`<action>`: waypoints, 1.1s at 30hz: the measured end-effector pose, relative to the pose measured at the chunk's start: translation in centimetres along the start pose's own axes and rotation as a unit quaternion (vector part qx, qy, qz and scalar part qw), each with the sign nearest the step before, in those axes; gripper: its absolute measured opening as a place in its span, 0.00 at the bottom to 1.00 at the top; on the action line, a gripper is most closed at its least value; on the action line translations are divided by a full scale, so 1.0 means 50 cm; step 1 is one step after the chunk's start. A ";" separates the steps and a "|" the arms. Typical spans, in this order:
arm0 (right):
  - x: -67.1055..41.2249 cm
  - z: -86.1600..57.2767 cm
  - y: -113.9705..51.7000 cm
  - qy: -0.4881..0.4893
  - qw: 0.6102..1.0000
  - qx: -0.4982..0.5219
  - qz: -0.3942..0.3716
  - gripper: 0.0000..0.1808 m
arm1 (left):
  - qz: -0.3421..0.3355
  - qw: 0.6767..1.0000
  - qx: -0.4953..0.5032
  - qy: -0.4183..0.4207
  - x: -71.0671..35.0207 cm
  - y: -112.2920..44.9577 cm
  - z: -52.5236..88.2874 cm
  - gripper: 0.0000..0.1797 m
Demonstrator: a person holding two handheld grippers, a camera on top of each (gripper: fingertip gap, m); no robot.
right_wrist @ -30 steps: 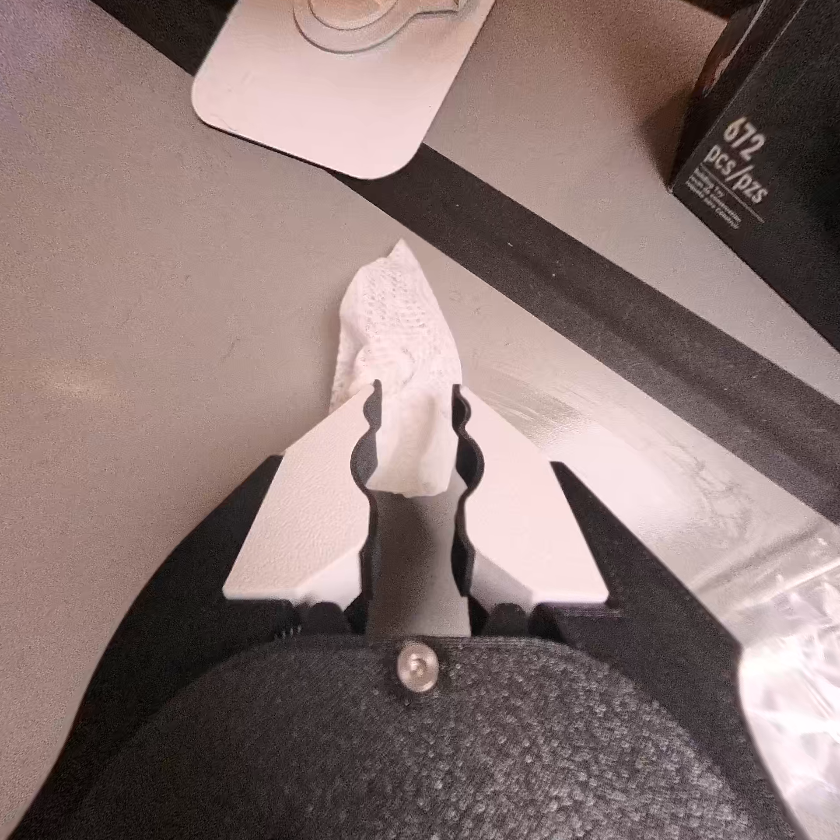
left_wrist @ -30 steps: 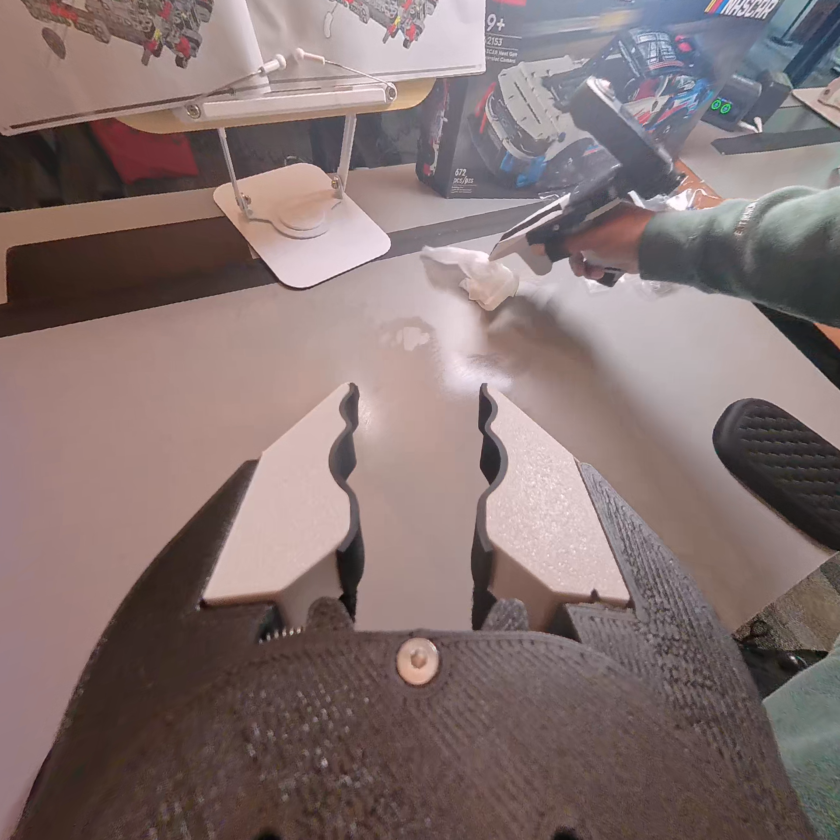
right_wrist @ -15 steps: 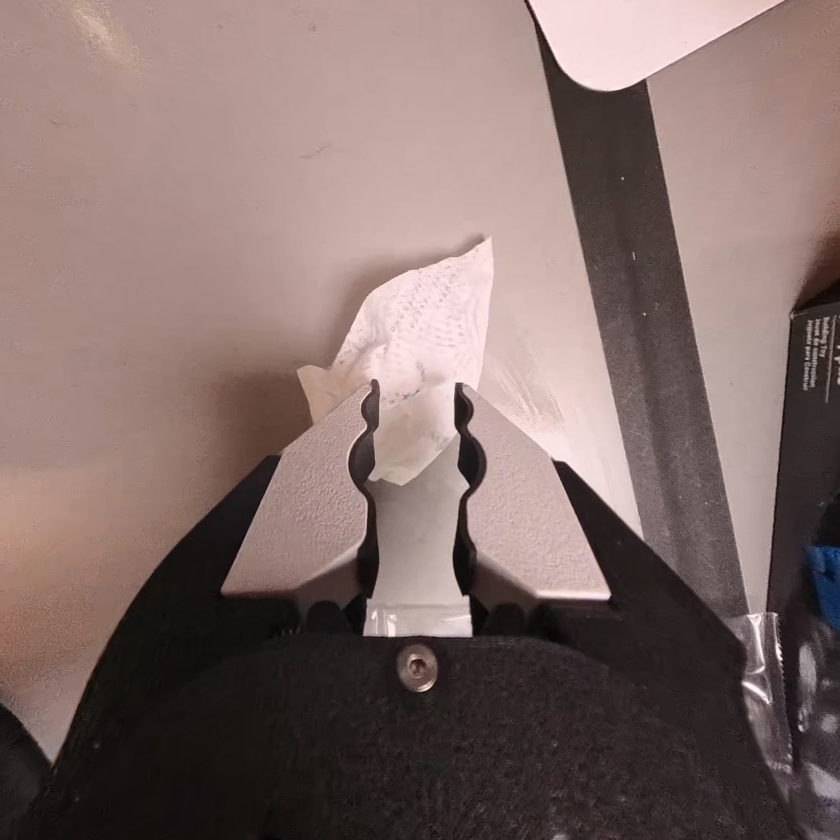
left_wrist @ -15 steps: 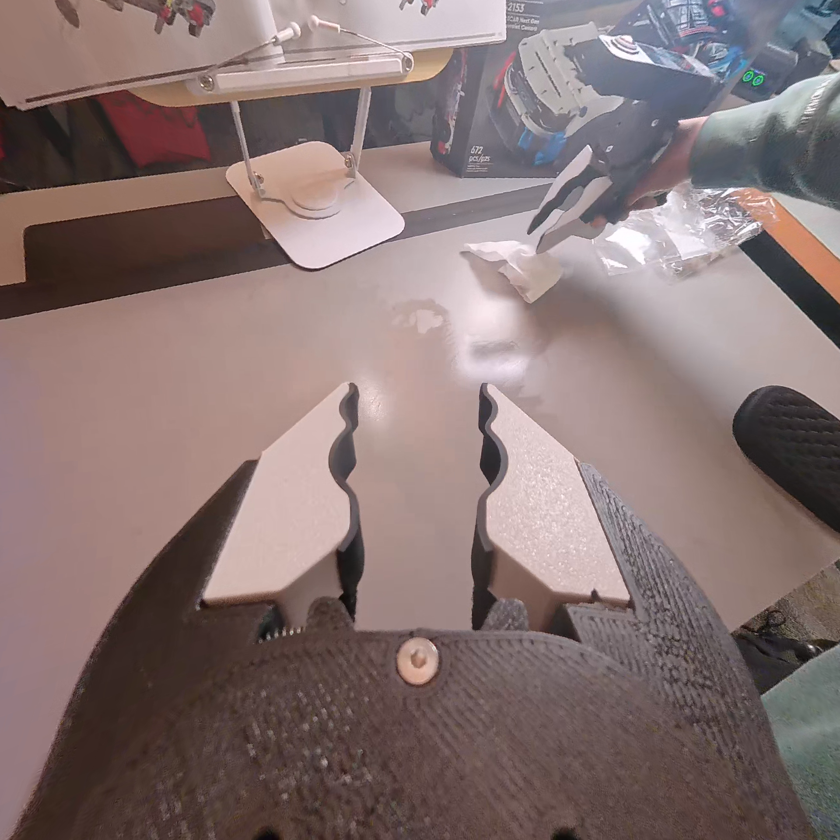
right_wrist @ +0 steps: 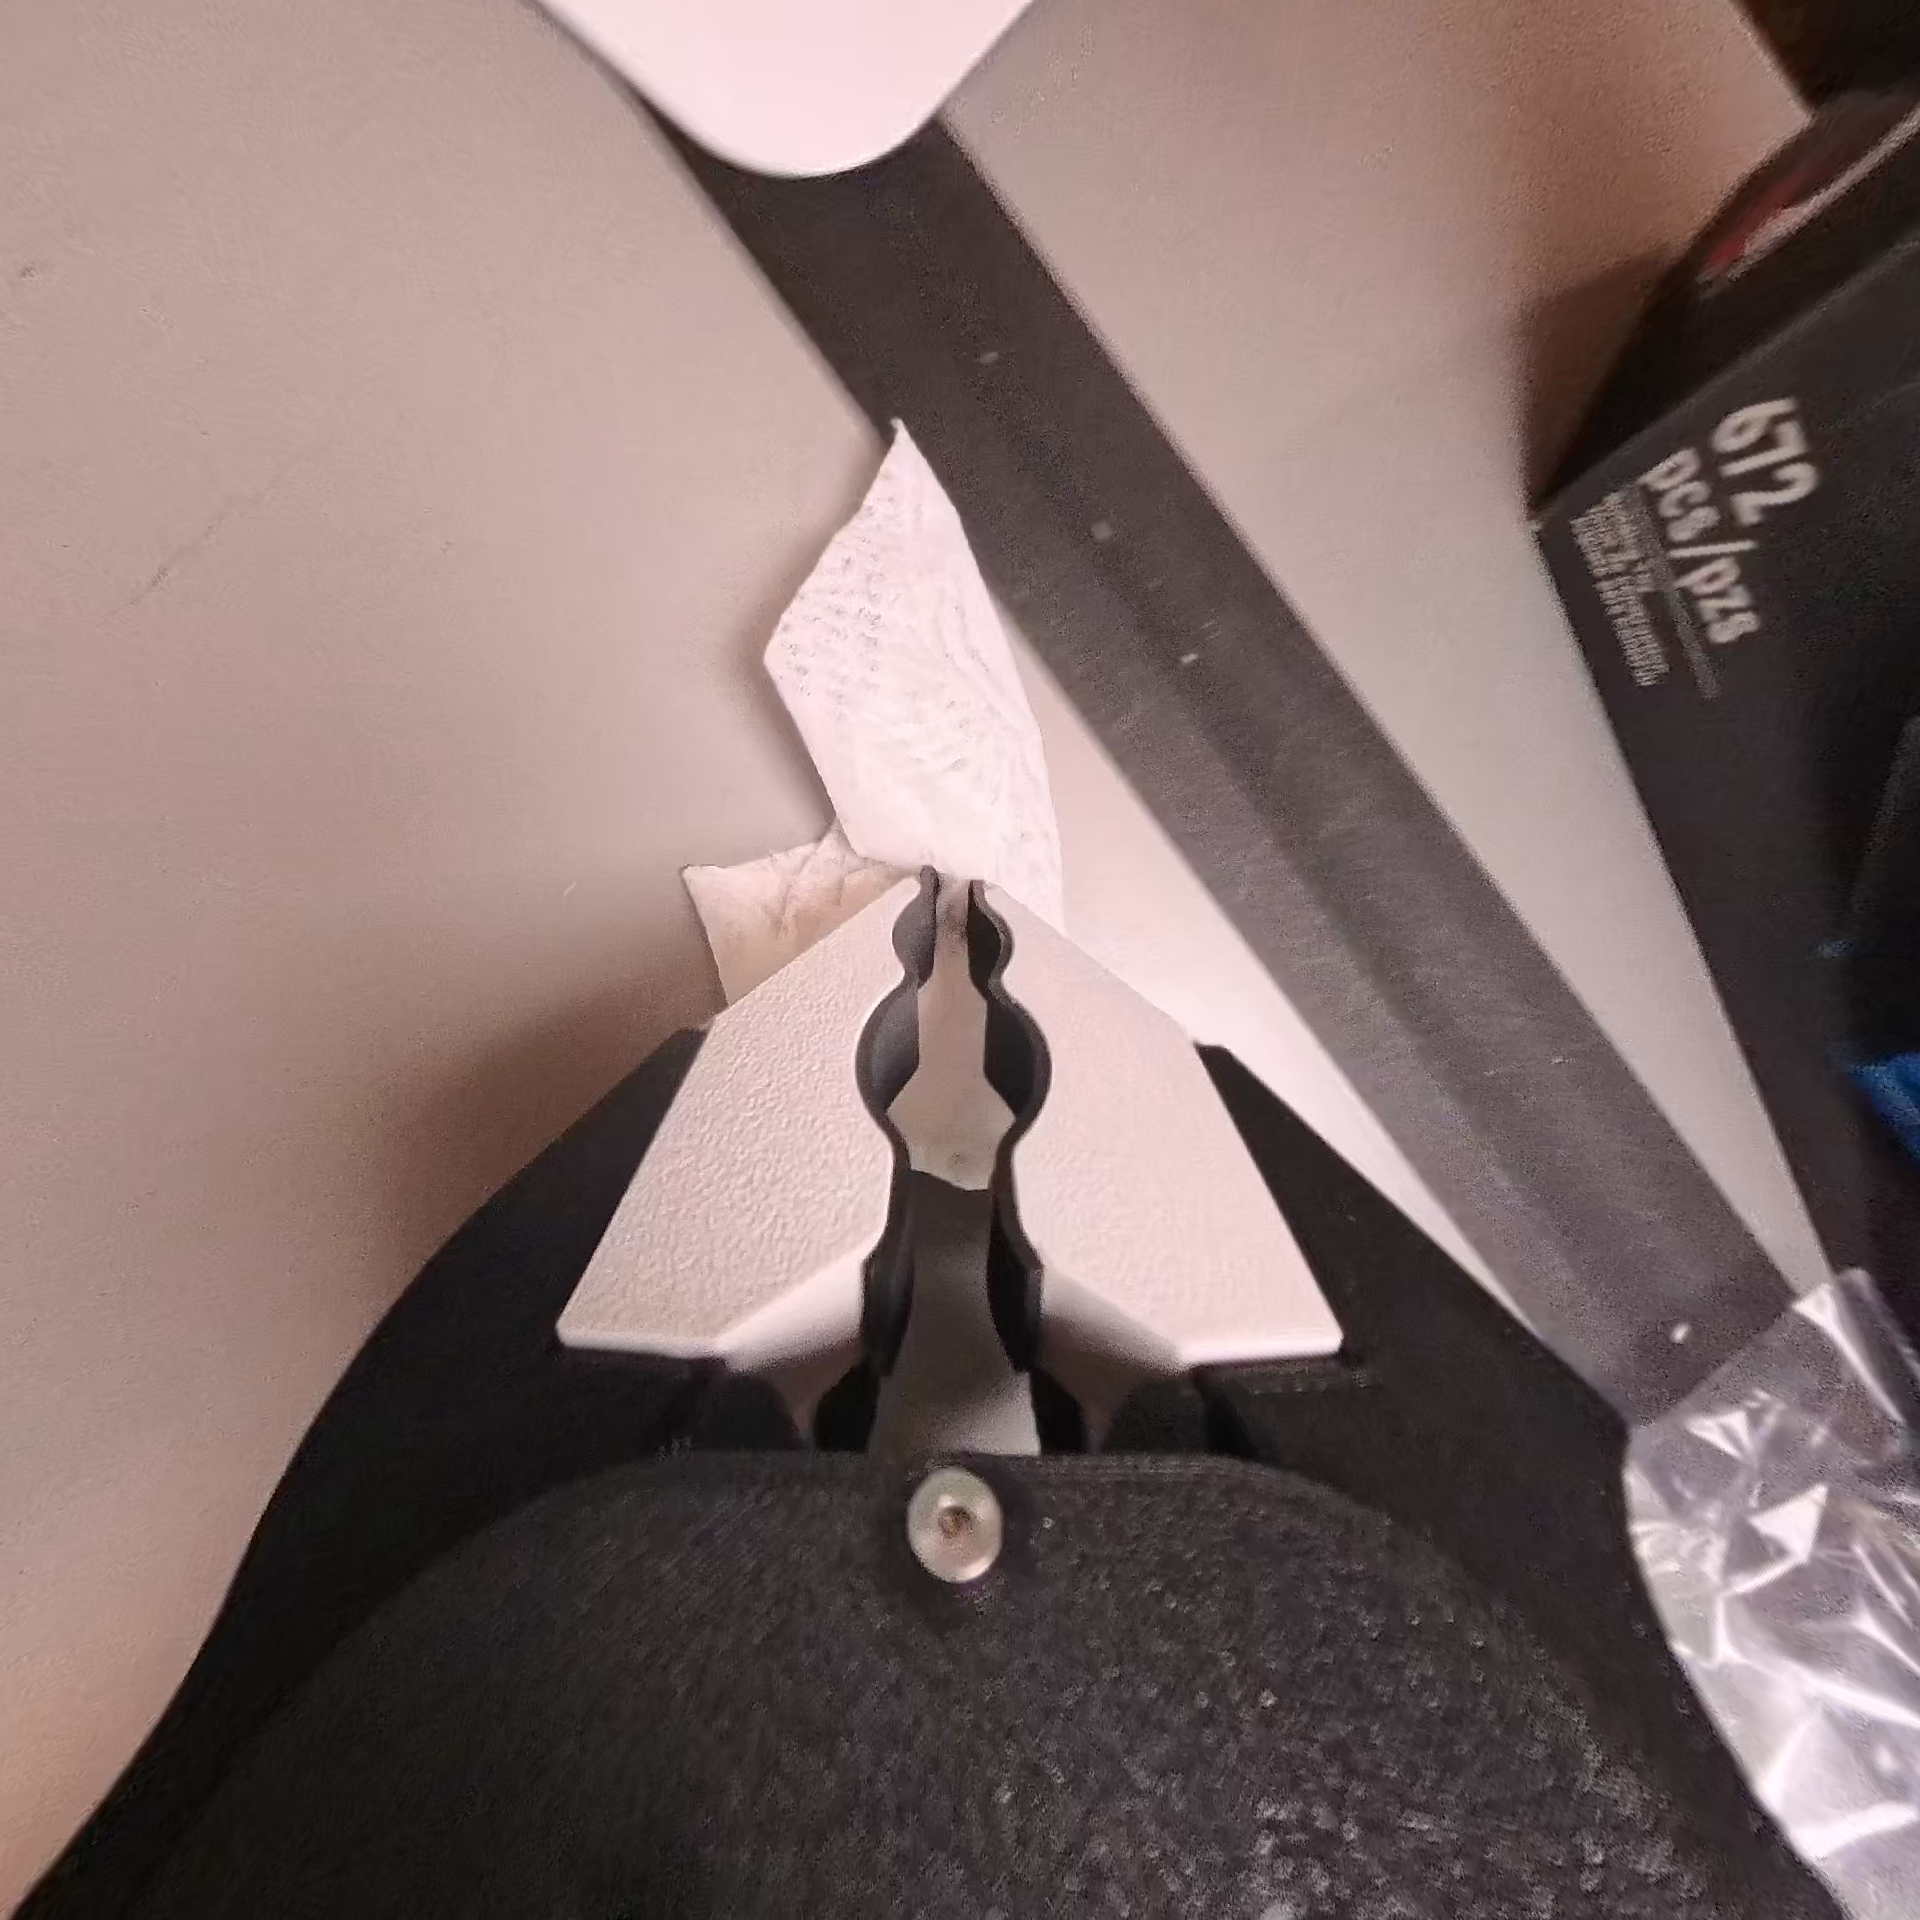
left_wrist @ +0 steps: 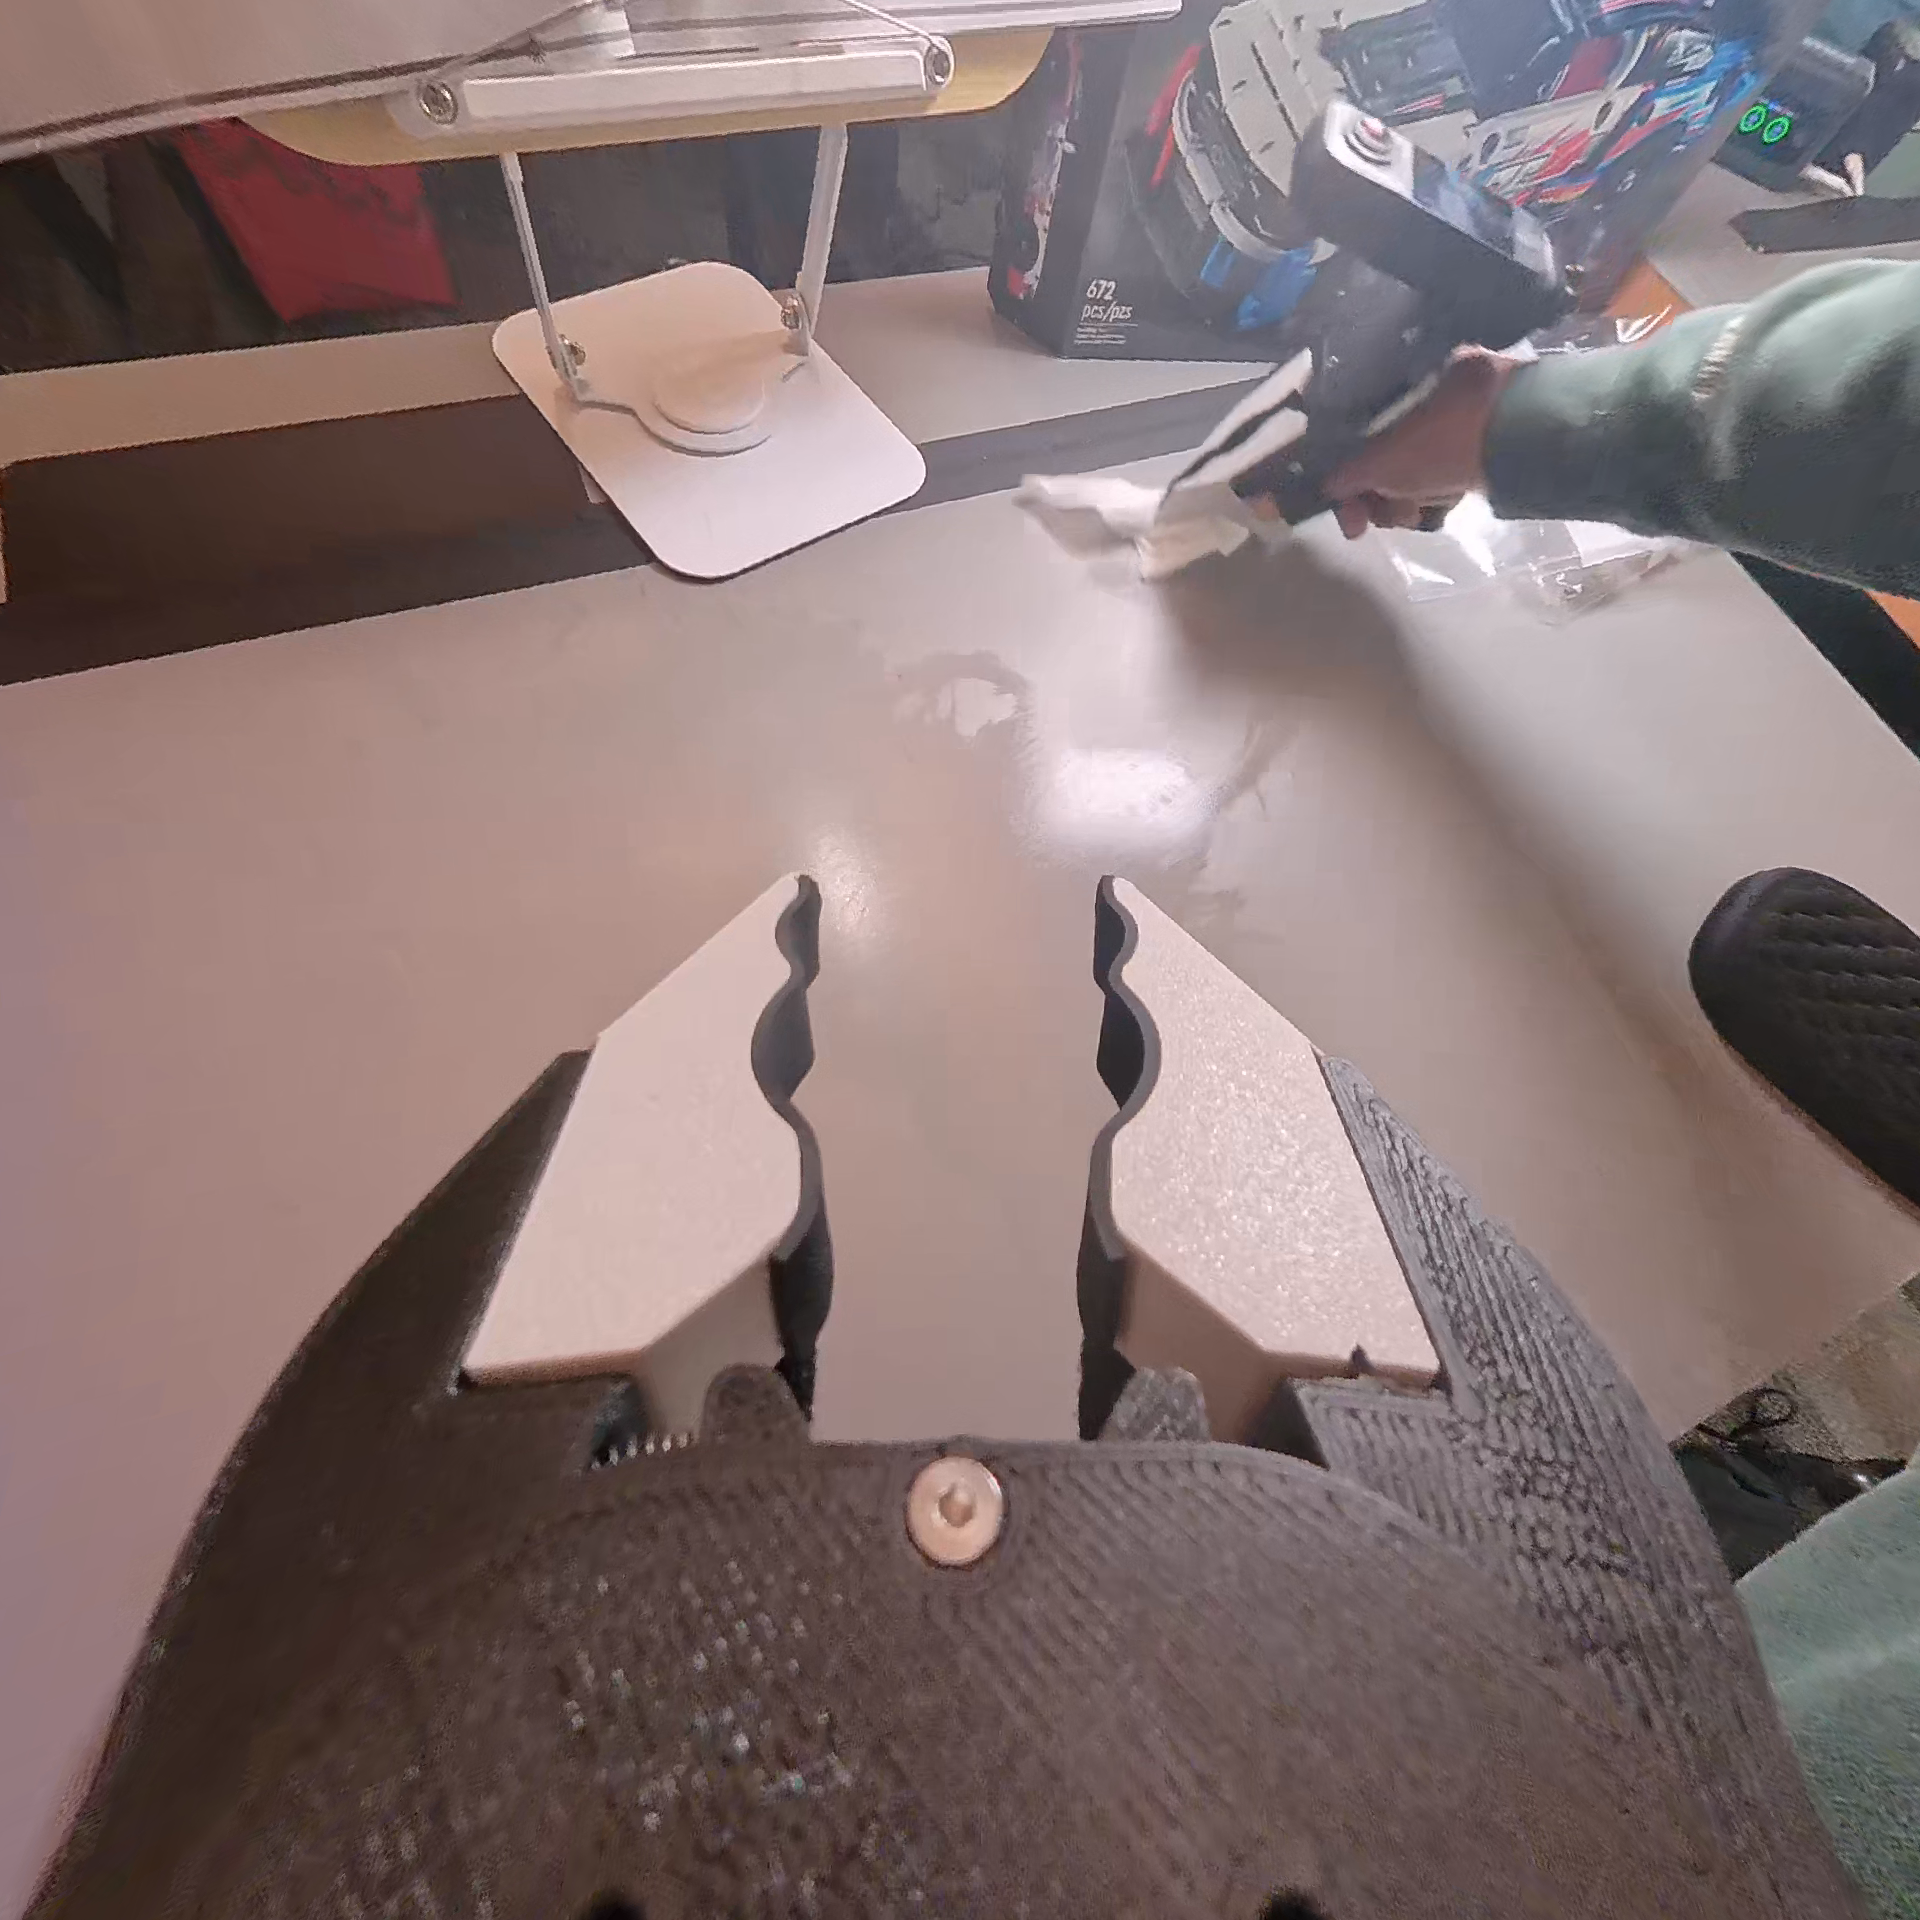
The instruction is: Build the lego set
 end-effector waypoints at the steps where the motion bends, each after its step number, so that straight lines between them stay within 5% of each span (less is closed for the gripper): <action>1: -0.018 -0.016 -0.017 -0.026 1.000 0.016 0.005 0.01 | 0.000 1.000 -0.002 -0.005 -0.004 0.003 0.000 0.29; 4: -0.082 -0.009 -0.061 -0.078 0.997 0.016 0.000 0.01 | -0.005 1.000 -0.009 -0.018 -0.015 0.012 0.001 0.29; 12: -0.113 0.203 -0.033 0.061 0.997 -0.037 -0.037 0.01 | -0.027 1.000 -0.012 -0.011 -0.022 0.007 0.024 0.28; 17: -0.117 0.136 -0.053 -0.055 0.998 -0.005 -0.017 0.01 | -0.025 1.000 -0.008 0.005 0.004 0.016 0.036 0.28; 33: -0.357 0.310 -0.167 -0.075 0.997 -0.033 -0.014 0.00 | -0.047 0.999 0.018 0.016 0.034 0.096 0.223 0.28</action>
Point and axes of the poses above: each gripper's, where its closed fingertips meet, y back along the fingers, x out of its underside, z = x × y across the jaws, the point moved 10 cm from there along y, back along the fingers, and after that the axes turned 10 degrees about x, right-handed, at the moved point
